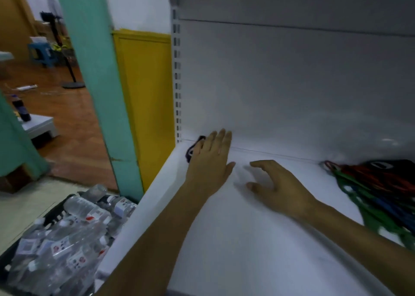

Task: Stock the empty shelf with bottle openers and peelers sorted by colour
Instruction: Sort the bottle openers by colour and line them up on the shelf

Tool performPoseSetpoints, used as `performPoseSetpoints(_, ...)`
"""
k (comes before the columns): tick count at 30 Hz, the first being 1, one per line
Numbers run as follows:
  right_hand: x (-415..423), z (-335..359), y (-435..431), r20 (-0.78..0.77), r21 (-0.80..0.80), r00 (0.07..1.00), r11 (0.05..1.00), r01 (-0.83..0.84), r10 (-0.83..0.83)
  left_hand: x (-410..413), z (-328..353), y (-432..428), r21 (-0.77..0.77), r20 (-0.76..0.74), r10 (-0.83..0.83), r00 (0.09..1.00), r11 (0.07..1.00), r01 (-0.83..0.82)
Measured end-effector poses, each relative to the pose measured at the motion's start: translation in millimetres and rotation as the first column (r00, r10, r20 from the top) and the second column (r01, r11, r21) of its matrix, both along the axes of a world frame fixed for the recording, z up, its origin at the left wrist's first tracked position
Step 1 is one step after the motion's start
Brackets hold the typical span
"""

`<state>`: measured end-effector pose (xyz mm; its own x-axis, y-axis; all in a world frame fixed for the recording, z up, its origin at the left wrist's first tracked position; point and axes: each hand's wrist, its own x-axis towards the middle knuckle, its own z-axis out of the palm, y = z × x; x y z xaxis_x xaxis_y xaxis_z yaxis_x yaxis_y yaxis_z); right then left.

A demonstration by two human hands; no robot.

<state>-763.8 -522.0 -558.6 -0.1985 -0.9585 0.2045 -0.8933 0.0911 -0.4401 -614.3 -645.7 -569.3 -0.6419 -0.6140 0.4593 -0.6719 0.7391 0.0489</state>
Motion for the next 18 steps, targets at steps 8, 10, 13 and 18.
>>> performPoseSetpoints(8,-53,0,154,-0.068,-0.126,0.959,0.955,0.267,-0.277,-104,3,115,-0.034,0.088,-0.531,0.843,0.844,0.535)
performPoseSetpoints(10,-70,-4,186,-0.076,-0.152,0.937,0.933,0.327,-0.340,-139,1,149,0.005,0.006,-0.600,0.800,0.800,0.600)
performPoseSetpoints(13,-95,-9,226,-0.157,-0.217,0.879,0.884,0.414,-0.450,-186,-4,189,0.085,-0.067,-0.649,0.758,0.753,0.653)
performPoseSetpoints(18,-128,-23,252,-0.185,0.015,0.805,0.817,0.576,-0.564,-225,-22,211,0.137,-0.091,-0.628,0.773,0.761,0.634)
